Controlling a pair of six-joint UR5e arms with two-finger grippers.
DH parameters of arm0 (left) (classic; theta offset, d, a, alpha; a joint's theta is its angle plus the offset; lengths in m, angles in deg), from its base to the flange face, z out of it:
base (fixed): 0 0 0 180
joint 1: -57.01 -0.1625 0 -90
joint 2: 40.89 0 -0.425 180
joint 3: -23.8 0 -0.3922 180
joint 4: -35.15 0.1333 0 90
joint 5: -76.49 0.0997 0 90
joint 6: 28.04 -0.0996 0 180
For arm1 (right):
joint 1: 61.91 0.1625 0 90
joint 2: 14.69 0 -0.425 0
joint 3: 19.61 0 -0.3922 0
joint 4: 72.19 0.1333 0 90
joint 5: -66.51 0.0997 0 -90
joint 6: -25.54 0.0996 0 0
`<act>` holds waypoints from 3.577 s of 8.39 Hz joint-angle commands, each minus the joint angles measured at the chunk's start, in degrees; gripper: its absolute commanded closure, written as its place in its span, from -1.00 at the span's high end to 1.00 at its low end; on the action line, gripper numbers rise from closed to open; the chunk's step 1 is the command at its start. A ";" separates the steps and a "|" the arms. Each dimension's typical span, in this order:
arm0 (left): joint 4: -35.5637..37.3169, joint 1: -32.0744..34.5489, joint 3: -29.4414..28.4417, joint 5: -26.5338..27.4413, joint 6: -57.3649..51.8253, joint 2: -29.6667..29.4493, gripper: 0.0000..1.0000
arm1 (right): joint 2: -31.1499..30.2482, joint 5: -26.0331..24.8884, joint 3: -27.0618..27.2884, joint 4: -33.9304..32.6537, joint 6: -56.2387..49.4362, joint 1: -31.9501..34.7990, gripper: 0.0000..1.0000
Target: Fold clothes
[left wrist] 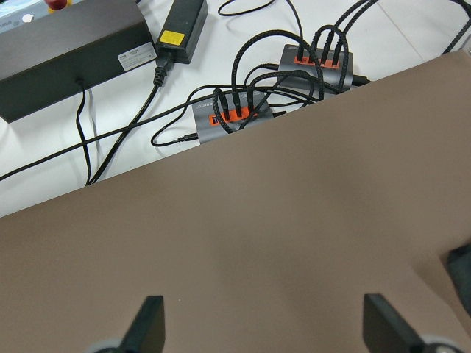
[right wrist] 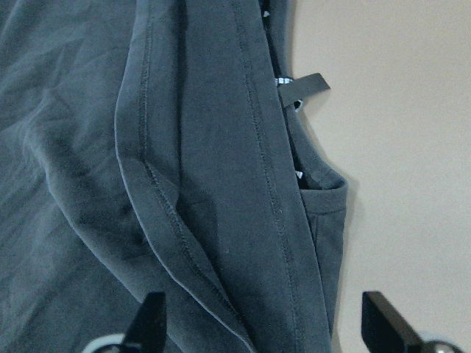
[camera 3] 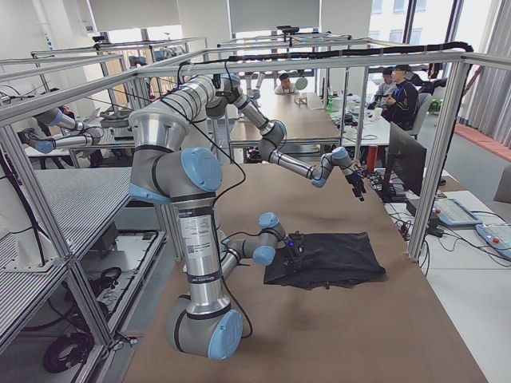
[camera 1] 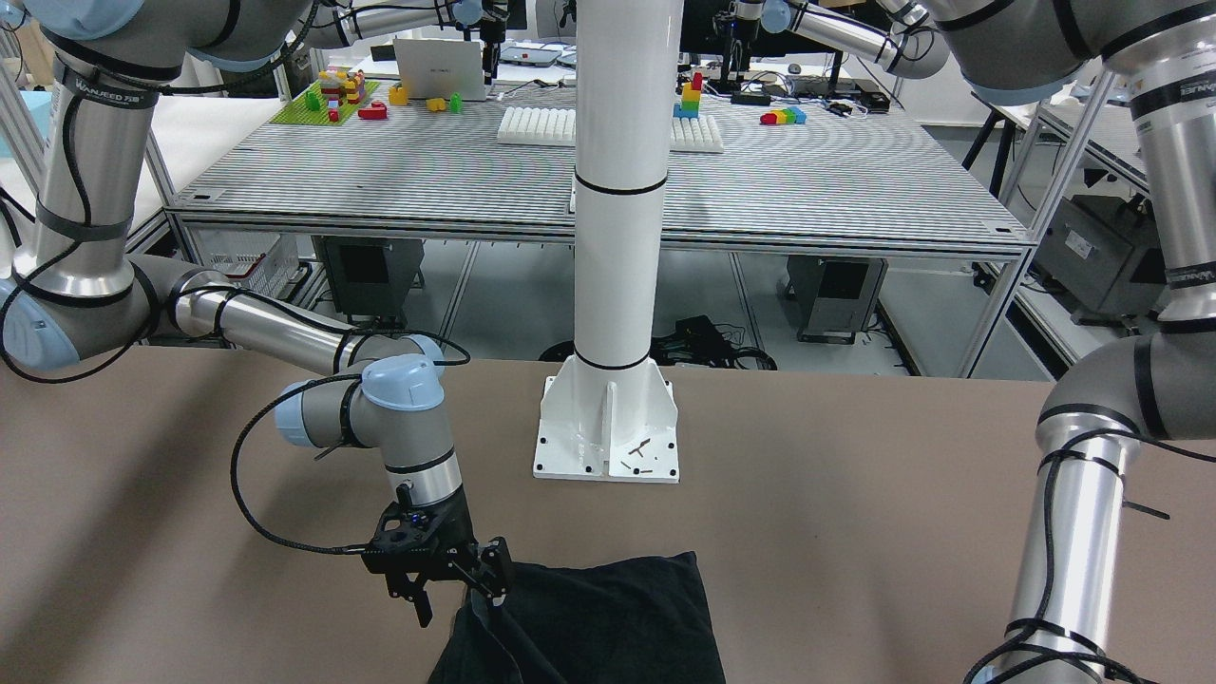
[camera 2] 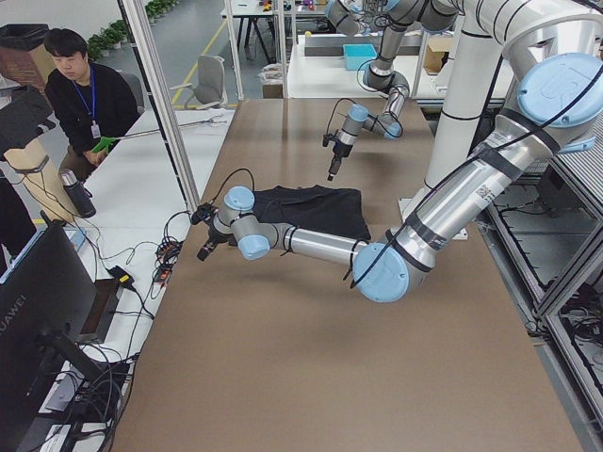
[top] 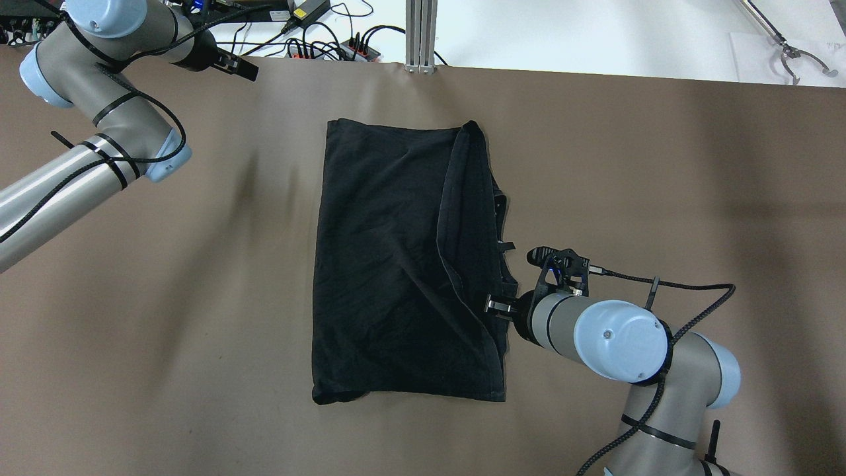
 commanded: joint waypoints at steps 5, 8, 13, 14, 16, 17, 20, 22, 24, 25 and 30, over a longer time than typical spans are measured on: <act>0.00 -0.05 -0.08 0.09 0.14 -0.08 0.90 | 6.80 -2.15 -6.80 -3.70 -31.41 -2.11 0.11; 0.00 -0.05 -0.08 0.00 0.05 0.09 0.90 | 6.80 -2.15 -7.68 -3.70 -32.82 -2.11 -0.22; -0.09 -0.13 0.00 0.09 0.05 0.45 0.90 | 6.62 -2.15 -8.04 -3.70 -33.09 -2.11 -0.31; -0.09 -0.13 0.00 0.09 0.05 0.53 0.90 | 6.62 -2.15 -8.04 -3.70 -33.09 -2.11 -0.31; -0.09 -0.13 0.00 0.09 0.05 0.53 0.90 | 6.62 -2.07 -8.04 -3.70 -33.35 -2.11 -0.17; -0.09 -0.13 0.00 0.09 0.05 0.53 0.90 | 6.62 -1.89 -8.30 -3.70 -34.49 -2.11 -0.16; -0.09 -0.13 0.00 0.09 -0.04 1.06 0.90 | 6.71 -1.71 -8.30 -3.52 -38.89 -2.11 -0.25; -0.09 -0.13 0.00 0.09 0.05 1.15 0.90 | 6.71 -1.71 -8.39 -3.52 -38.89 -2.11 -0.38; -0.09 -0.13 0.00 0.09 -0.04 1.15 0.90 | 6.62 -1.62 -8.39 -3.52 -38.89 -2.11 -0.86; -0.09 -0.13 0.00 0.09 -0.04 1.15 0.90 | 6.62 -1.62 -8.30 -3.52 -38.89 -2.02 -1.00; -0.09 -0.13 0.09 0.09 0.14 1.15 0.90 | -2.84 0.84 -0.24 -2.29 -37.66 -1.84 -1.00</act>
